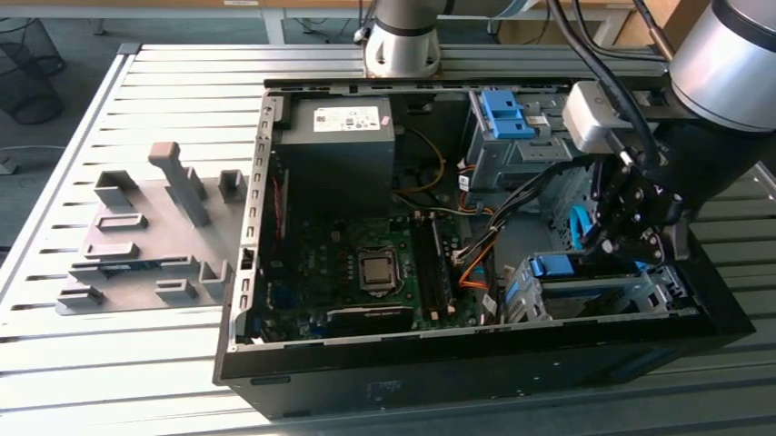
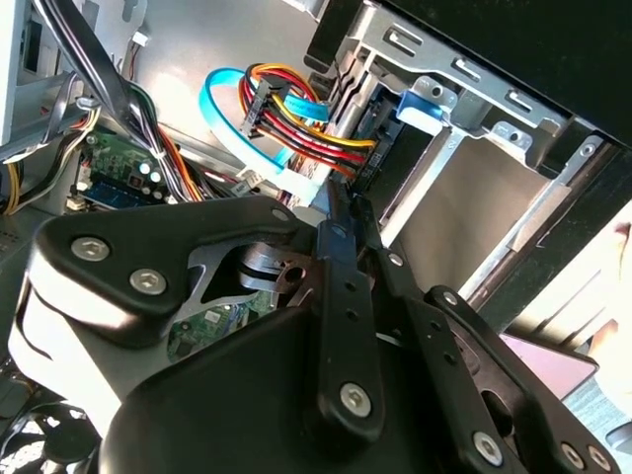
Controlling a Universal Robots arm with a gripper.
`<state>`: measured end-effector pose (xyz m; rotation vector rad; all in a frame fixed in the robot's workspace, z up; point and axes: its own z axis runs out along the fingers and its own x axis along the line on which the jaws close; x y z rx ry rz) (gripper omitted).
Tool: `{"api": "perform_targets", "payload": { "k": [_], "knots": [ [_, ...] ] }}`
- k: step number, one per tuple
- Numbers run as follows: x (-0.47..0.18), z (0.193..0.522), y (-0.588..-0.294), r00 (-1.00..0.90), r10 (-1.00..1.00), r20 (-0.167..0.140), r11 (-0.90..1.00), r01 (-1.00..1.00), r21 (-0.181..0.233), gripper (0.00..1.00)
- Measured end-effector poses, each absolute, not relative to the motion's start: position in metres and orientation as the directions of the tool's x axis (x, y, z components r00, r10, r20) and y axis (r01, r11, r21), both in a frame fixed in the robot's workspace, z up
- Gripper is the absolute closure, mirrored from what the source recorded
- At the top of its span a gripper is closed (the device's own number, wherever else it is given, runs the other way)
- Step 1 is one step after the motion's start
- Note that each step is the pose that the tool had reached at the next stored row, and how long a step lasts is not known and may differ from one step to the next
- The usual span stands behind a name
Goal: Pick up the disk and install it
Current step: 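Insert the second disk wire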
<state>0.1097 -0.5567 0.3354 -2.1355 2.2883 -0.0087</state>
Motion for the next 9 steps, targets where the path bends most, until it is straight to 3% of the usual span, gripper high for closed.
{"api": "perform_targets", "payload": {
  "k": [9],
  "knots": [
    [0.1097,0.3375,-0.5585,-0.08,-0.997,-0.005,0.08,-0.997,-0.012,0.84]
  ]
}}
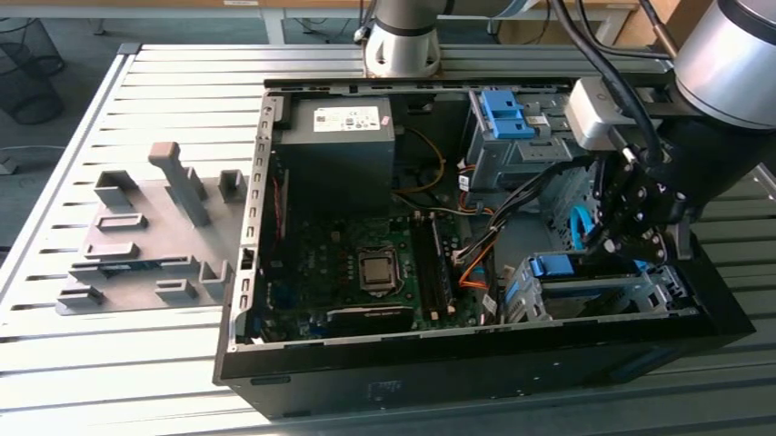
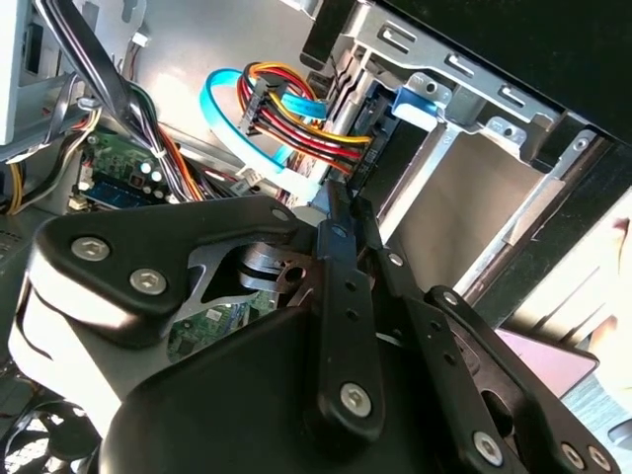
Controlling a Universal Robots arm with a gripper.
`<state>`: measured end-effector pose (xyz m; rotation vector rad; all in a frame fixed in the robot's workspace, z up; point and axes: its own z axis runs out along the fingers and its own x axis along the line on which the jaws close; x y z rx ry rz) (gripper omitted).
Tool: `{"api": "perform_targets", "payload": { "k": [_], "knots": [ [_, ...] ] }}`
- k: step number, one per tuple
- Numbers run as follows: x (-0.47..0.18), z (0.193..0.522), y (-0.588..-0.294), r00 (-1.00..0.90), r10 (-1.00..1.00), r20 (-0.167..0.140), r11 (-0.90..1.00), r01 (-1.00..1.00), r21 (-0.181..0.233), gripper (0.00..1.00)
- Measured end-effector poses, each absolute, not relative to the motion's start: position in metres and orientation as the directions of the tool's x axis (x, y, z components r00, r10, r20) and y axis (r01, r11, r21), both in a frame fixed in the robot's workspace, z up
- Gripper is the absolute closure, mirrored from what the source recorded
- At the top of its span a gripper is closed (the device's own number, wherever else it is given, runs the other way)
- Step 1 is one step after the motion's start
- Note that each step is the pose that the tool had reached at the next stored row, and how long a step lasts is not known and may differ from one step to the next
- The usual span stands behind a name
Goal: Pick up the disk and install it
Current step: 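Insert the second disk wire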
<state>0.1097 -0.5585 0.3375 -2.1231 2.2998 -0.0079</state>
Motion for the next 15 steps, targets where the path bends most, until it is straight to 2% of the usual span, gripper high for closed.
{"api": "perform_targets", "payload": {
  "k": [15],
  "knots": [
    [0.1099,0.334,-0.5604,-0.081,-0.996,-0.028,0.082,-0.997,-0.01,0.84]
  ]
}}
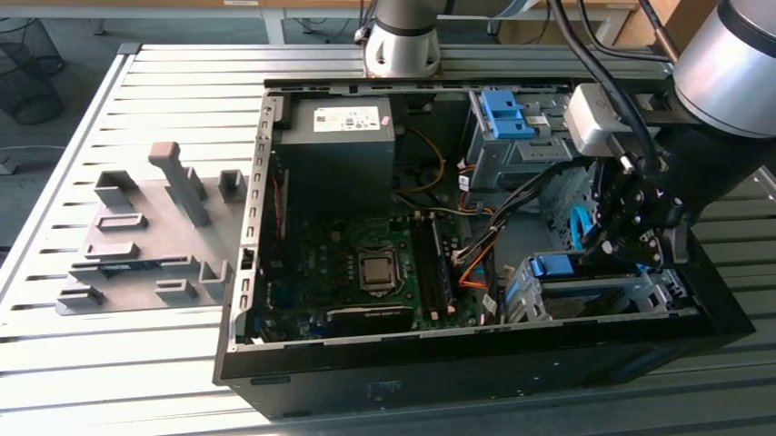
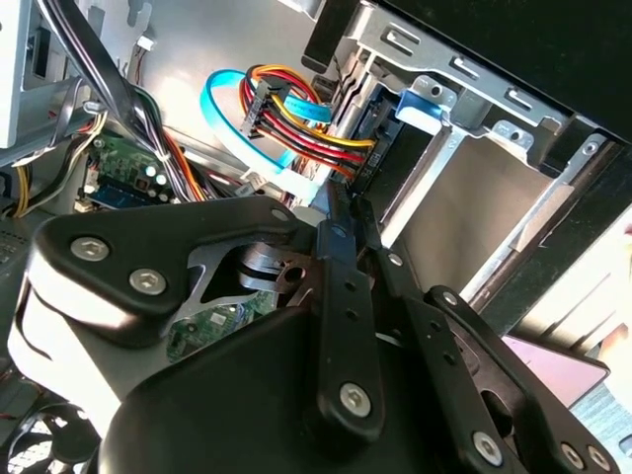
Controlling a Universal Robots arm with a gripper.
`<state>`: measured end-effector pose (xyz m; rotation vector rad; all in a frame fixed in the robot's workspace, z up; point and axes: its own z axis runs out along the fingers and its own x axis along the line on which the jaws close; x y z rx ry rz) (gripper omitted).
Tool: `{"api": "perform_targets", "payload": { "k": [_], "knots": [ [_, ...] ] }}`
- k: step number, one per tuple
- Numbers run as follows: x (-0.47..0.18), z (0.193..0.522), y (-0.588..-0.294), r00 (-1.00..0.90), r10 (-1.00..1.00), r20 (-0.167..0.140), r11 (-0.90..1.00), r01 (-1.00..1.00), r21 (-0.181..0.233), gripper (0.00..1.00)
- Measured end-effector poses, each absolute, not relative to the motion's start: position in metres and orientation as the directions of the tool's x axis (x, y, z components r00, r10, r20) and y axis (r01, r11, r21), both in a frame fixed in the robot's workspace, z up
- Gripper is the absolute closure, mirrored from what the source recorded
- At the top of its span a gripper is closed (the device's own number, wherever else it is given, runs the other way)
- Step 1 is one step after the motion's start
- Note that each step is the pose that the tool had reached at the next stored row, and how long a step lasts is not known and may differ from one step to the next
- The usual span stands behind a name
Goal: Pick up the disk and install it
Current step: 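Insert the second disk wire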
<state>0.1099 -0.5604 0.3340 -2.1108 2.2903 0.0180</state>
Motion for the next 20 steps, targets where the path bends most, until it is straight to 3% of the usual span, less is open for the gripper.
{"api": "perform_targets", "payload": {
  "k": [20],
  "knots": [
    [0.1137,0.3361,-0.5655,-0.085,-0.995,-0.043,0.085,-0.996,0.006,0.84]
  ]
}}
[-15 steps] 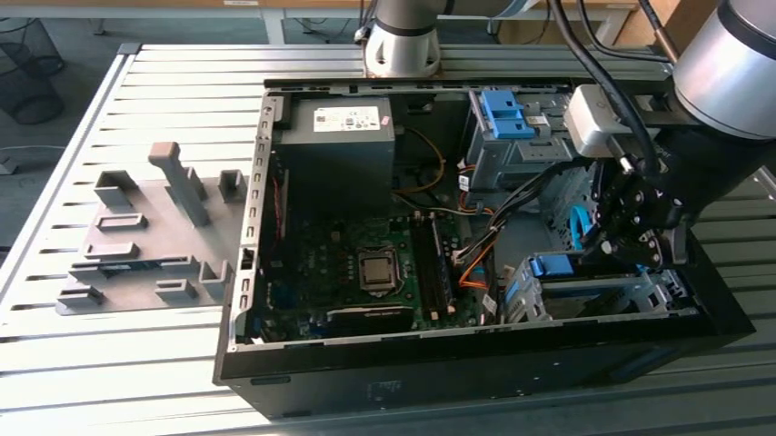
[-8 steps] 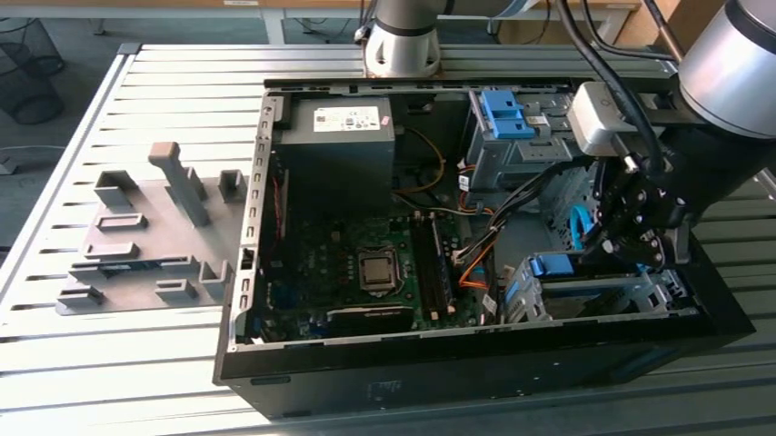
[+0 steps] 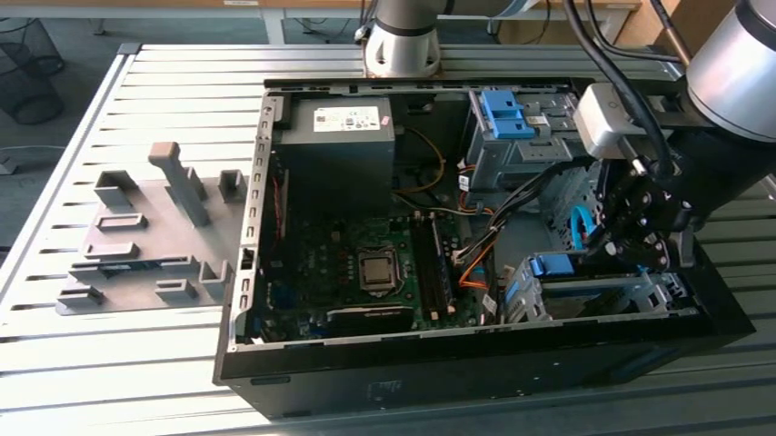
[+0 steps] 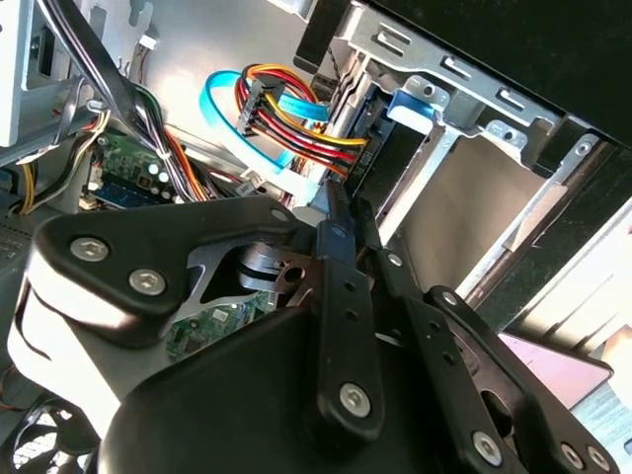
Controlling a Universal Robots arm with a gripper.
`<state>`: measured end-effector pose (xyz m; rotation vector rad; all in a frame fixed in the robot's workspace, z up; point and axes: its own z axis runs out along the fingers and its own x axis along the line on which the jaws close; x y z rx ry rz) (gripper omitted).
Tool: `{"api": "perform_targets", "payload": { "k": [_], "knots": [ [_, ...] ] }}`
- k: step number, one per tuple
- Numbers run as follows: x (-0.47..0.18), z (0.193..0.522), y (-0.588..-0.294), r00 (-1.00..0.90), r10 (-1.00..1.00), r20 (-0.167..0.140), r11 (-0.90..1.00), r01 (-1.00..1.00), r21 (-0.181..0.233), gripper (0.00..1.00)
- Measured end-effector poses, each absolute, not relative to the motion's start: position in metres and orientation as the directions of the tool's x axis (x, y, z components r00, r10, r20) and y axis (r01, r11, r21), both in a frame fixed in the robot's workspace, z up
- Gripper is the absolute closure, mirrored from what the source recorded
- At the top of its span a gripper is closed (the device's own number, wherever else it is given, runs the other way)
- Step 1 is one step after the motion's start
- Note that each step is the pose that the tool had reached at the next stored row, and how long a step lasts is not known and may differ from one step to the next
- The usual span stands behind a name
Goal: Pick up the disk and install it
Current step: 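Insert the second disk wire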
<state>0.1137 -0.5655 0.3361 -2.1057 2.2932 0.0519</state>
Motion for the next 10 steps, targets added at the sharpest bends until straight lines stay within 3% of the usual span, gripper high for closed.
{"api": "perform_targets", "payload": {
  "k": [10],
  "knots": [
    [0.1138,0.335,-0.5687,-0.089,-0.994,-0.057,0.089,-0.996,0.007,0.84]
  ]
}}
